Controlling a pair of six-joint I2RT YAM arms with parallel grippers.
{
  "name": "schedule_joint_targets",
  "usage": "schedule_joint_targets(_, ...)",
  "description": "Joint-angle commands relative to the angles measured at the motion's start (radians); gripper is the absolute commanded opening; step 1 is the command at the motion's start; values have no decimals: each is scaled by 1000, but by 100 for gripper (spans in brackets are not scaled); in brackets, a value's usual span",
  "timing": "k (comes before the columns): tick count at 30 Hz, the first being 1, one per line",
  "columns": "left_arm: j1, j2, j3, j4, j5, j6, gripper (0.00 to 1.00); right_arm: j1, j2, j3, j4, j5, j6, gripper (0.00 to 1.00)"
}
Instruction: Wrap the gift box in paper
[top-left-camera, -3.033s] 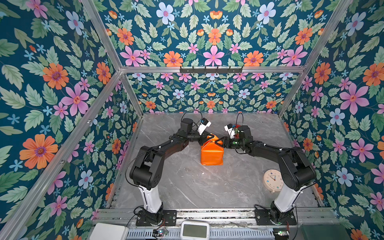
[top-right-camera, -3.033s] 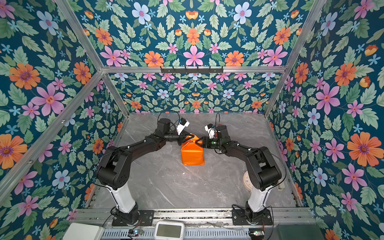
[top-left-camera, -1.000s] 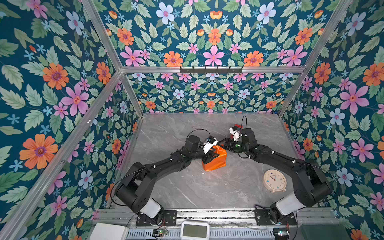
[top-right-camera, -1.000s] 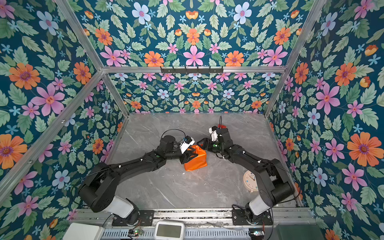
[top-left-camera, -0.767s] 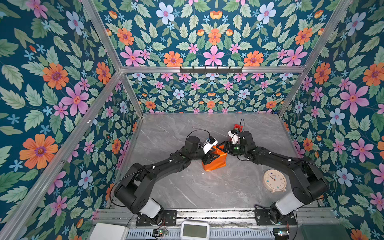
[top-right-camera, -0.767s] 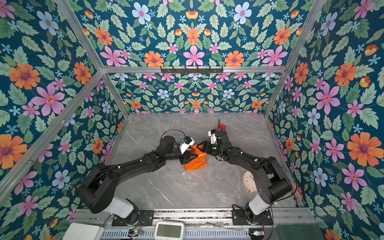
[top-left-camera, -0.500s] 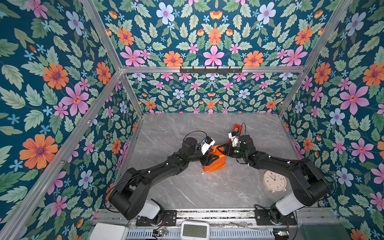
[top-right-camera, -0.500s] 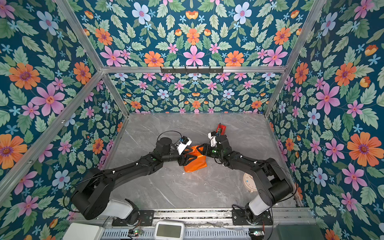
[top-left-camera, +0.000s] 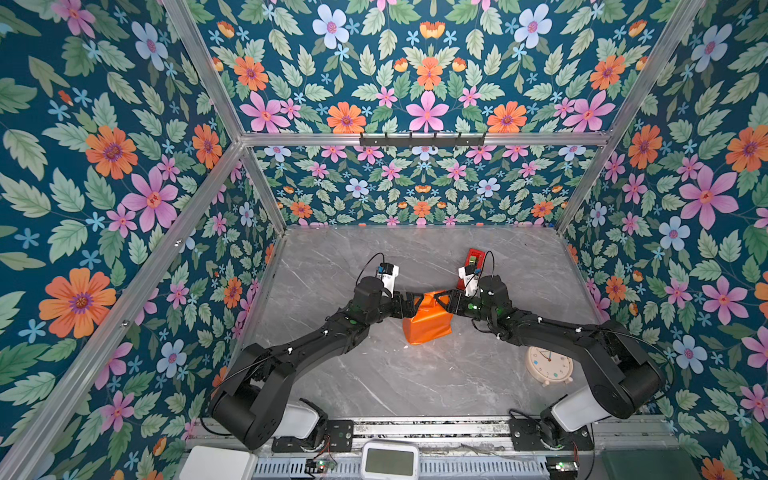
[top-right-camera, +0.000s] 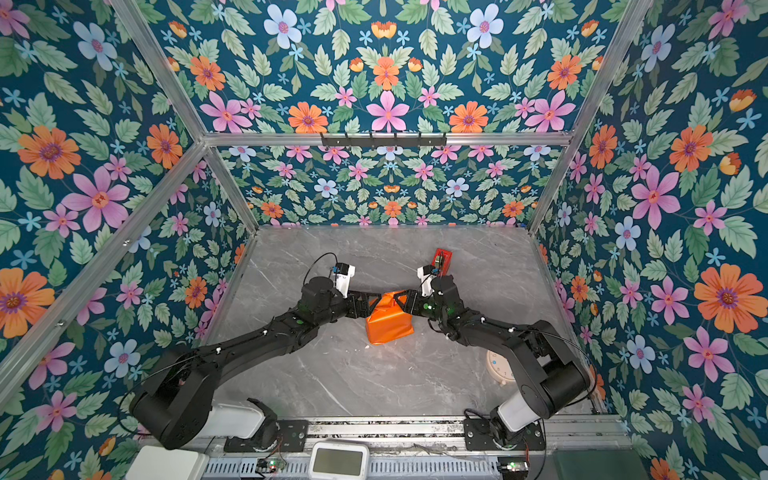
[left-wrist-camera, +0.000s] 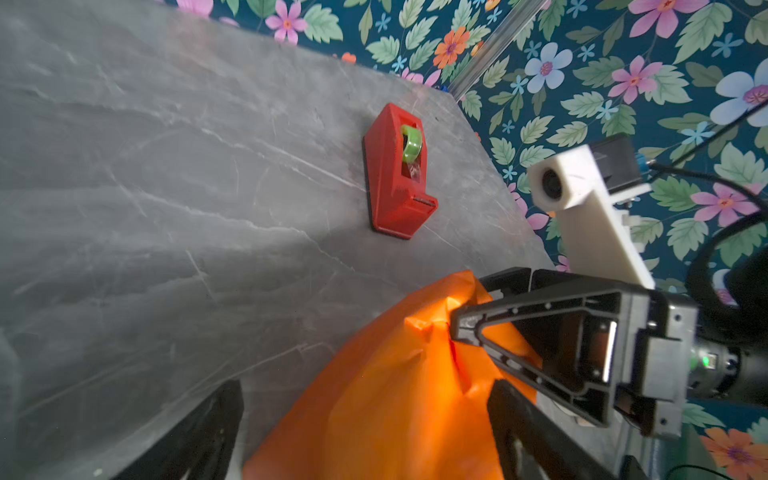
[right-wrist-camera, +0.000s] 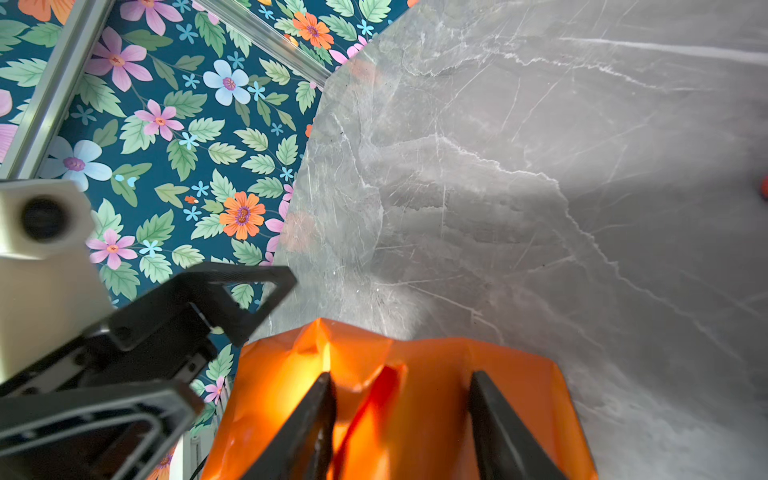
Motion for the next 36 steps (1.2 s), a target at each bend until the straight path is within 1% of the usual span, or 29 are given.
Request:
schedule_joint_targets(1, 1, 20, -9, -7, 47, -46, 95, 5, -5, -9, -125, 8, -11, 53)
schedule_joint_targets(5, 1, 40, -23, -43, 48, -6, 94, 5, -51, 11, -129, -3, -15, 57)
schedule_joint_targets(8, 1, 32, -42, -55, 45, 33, 94, 5, -95, 24, -132, -10, 0, 62)
schedule_joint_targets(11, 1, 27, -53, -72, 22, 88, 94, 6, -99, 41, -125, -41, 33, 67)
schedule_joint_targets(15, 1, 30, -59, -71, 14, 105, 94, 18, -81, 59, -144, -37, 38, 71)
schedule_joint_targets(20, 1, 30, -61, -67, -2, 101, 94, 36, -27, 84, -194, -69, 35, 72)
schedule_joint_targets(27, 0, 17, -54, -44, -17, 73, 95, 69, -74, -7, -231, -58, 43, 72)
schedule_joint_targets(30, 0, 10, -56, -17, -15, 34, 96, 80, -96, -39, -246, -41, 47, 71)
schedule_joint_targets(36, 0, -18, -54, 29, 77, -59, 98, 91, -122, -74, -275, 8, 37, 70)
